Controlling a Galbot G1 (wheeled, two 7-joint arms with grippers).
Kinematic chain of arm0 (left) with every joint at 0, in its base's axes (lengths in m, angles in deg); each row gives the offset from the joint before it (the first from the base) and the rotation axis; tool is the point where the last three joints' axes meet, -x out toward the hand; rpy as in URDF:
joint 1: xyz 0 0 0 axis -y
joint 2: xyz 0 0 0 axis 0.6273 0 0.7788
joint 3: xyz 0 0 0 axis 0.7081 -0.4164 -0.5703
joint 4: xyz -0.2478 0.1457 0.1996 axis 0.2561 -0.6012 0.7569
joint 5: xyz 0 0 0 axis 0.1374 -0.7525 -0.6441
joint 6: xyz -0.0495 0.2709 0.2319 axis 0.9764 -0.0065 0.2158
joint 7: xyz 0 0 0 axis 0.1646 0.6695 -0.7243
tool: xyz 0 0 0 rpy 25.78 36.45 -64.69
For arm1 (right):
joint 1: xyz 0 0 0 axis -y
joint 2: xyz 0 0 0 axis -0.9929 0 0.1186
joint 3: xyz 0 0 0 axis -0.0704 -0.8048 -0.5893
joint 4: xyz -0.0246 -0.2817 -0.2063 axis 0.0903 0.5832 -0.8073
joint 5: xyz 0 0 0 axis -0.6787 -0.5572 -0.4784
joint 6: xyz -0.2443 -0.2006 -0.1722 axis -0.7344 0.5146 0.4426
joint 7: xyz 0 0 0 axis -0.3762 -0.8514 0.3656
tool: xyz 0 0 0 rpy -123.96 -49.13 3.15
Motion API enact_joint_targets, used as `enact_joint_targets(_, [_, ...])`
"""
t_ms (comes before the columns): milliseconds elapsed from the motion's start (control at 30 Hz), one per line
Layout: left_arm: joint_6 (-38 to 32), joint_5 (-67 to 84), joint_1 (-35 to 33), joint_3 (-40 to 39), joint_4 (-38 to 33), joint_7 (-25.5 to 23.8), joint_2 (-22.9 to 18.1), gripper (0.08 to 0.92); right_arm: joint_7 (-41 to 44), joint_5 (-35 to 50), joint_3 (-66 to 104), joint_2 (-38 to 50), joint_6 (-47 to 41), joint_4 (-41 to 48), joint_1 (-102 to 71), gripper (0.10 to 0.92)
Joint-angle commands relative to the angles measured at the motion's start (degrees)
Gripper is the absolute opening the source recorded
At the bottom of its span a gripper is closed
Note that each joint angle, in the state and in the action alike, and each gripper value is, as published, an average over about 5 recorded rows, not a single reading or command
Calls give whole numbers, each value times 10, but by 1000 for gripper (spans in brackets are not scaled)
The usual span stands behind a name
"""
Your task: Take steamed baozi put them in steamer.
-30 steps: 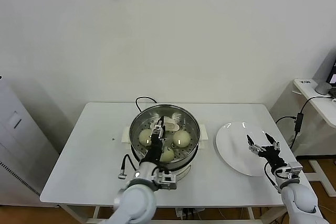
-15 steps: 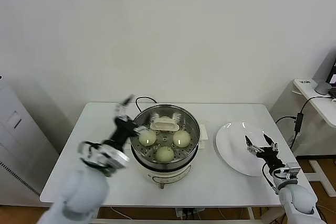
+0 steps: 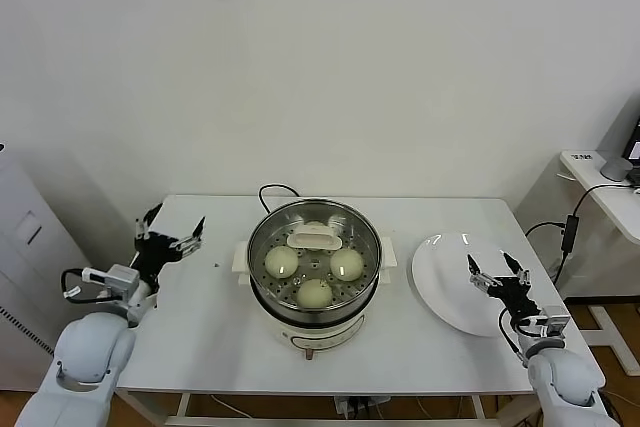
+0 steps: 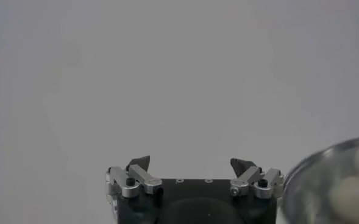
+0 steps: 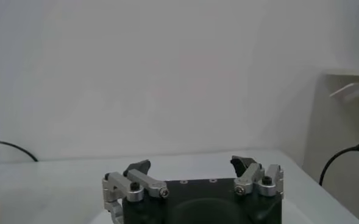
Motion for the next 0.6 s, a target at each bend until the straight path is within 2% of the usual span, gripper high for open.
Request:
enact_joint_targets(33, [-31, 104, 2, -8, 150, 8, -4, 823, -19, -28, 7, 9, -24, -16, -3, 823])
enact_joint_targets(267, [-19, 101, 3, -22, 149, 8, -20, 823, -19, -25, 6, 2, -25, -14, -3, 823])
enact_joint_targets(600, [-17, 103, 3, -18, 153, 10, -20, 823, -18, -24, 0, -1, -27, -14, -5, 823])
